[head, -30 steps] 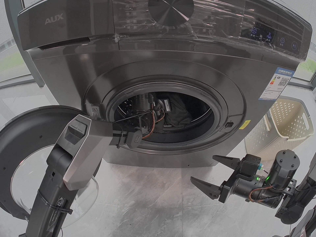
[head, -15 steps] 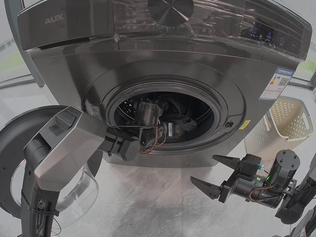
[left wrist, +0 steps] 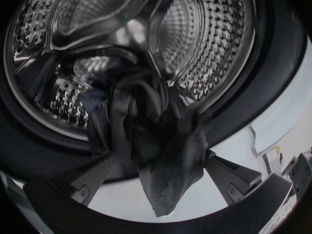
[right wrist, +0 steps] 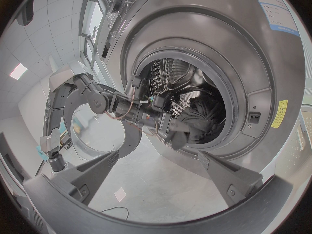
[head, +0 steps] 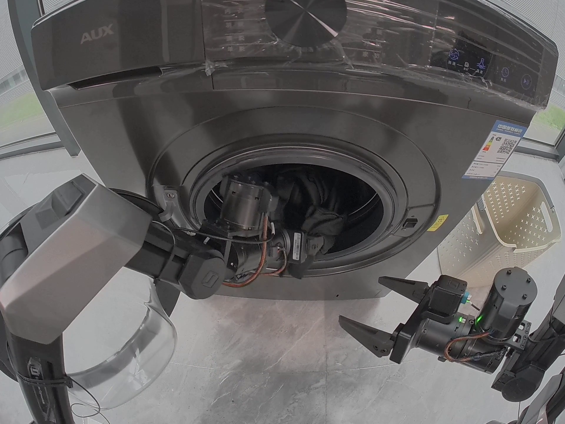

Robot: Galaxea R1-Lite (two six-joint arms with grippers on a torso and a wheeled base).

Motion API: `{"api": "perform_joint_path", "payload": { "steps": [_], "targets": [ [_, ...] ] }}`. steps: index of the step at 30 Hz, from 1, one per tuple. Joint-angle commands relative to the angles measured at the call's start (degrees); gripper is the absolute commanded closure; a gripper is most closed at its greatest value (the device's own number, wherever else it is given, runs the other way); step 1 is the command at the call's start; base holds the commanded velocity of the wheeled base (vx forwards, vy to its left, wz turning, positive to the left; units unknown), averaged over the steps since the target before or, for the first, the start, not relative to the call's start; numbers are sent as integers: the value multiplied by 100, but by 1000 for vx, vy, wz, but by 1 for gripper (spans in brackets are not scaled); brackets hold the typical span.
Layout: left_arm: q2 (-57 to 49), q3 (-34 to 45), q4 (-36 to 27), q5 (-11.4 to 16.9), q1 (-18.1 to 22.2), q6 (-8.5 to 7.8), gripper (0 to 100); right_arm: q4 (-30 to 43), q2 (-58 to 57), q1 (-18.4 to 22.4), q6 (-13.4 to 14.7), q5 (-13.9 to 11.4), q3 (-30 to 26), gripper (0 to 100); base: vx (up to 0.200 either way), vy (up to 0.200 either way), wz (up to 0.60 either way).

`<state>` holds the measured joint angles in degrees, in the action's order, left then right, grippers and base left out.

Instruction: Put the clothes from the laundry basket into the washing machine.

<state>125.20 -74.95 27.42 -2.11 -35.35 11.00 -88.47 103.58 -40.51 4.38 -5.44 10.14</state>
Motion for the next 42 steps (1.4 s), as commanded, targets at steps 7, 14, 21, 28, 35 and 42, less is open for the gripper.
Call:
{"api": "perform_joint_path", "payload": {
  "steps": [7, 14, 21, 28, 35, 42],
  "targets": [
    [1138, -995, 721, 70, 204, -80, 0, -13, 39, -1, 2, -1, 5, 0, 0, 0, 0],
    [1824, -1725, 668, 9, 345, -177, 100, -13, 39, 17, 2, -19, 5, 0, 0, 0, 0],
    [2044, -2920, 642, -316, 406, 25, 100, -13, 57, -1, 11, -10, 14, 0, 0, 0, 0],
    [2334, -3964, 686, -694, 661, 351, 100, -13, 83, -1, 11, -10, 23, 0, 0, 0, 0],
    [2343, -3964, 1002, -721, 784, 430, 100, -13, 74, -1, 11, -10, 14, 0, 0, 0, 0],
    [2325, -3964, 879, -730, 696, 447, 0, -13, 83, 8, 11, -10, 14, 0, 0, 0, 0]
  ]
}}
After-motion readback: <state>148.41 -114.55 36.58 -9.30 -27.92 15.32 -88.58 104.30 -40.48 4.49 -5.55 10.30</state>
